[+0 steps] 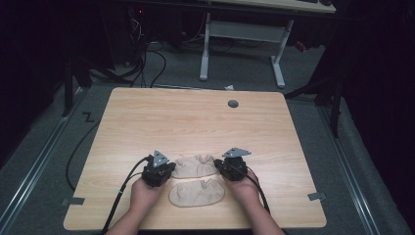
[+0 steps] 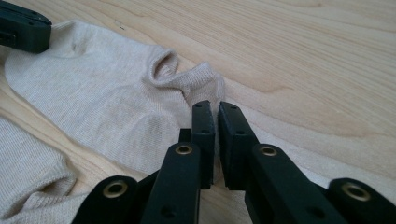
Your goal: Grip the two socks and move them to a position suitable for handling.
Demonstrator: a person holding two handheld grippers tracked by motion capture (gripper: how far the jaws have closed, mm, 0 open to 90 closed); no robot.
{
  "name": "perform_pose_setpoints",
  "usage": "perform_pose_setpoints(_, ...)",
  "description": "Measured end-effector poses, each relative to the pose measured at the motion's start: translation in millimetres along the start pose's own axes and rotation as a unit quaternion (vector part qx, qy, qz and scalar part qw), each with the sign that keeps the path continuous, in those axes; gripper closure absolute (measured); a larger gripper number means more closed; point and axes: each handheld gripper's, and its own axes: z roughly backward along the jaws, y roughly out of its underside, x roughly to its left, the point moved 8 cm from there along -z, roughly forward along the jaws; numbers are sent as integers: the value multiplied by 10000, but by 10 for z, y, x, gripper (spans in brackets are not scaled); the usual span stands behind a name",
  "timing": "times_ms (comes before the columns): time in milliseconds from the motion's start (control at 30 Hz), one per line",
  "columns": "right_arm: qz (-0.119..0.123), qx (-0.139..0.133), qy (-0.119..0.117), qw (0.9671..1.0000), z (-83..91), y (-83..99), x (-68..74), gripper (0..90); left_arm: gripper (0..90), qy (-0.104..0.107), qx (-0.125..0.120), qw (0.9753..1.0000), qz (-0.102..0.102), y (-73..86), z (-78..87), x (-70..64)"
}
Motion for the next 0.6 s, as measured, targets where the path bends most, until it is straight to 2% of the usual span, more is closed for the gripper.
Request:
perform_pose_setpoints(133, 121, -139, 110, 9998, 48, -34, -8, 861, 875, -23, -157, 9999, -52, -55, 37, -32)
perform_pose_setpoints(267, 140, -424, 226, 9987, 191, -110, -21, 861, 876, 25, -351, 9993, -151, -132, 115, -101)
perform_pose_setpoints(300, 140, -424, 226, 9987, 191, -110, -21, 861, 876, 46, -384, 9991, -168, -145, 141, -121)
perform_pose_setpoints(367, 243, -568, 286, 9977, 306, -142, 5, 861, 876, 107, -458, 9987, -206, -183, 234, -164)
perform_pose_setpoints(433, 293, -599, 287, 9974, 336, -145, 17, 861, 876, 140, -492, 9985, -209, -196, 280, -185)
perform_pose_setpoints(467, 434, -673, 315, 9963, 428, -137, 67, 861, 876, 156, -494, 9984, -240, -201, 317, -203)
perform_pose_setpoints(533, 493, -693, 326, 9958, 469, -127, 88, 861, 876, 197, -506, 9982, -252, -206, 388, -247)
perform_pose_setpoints(600, 559, -756, 252, 9952, 569, -102, 160, 861, 877, 249, -521, 9979, -306, -183, 486, -324)
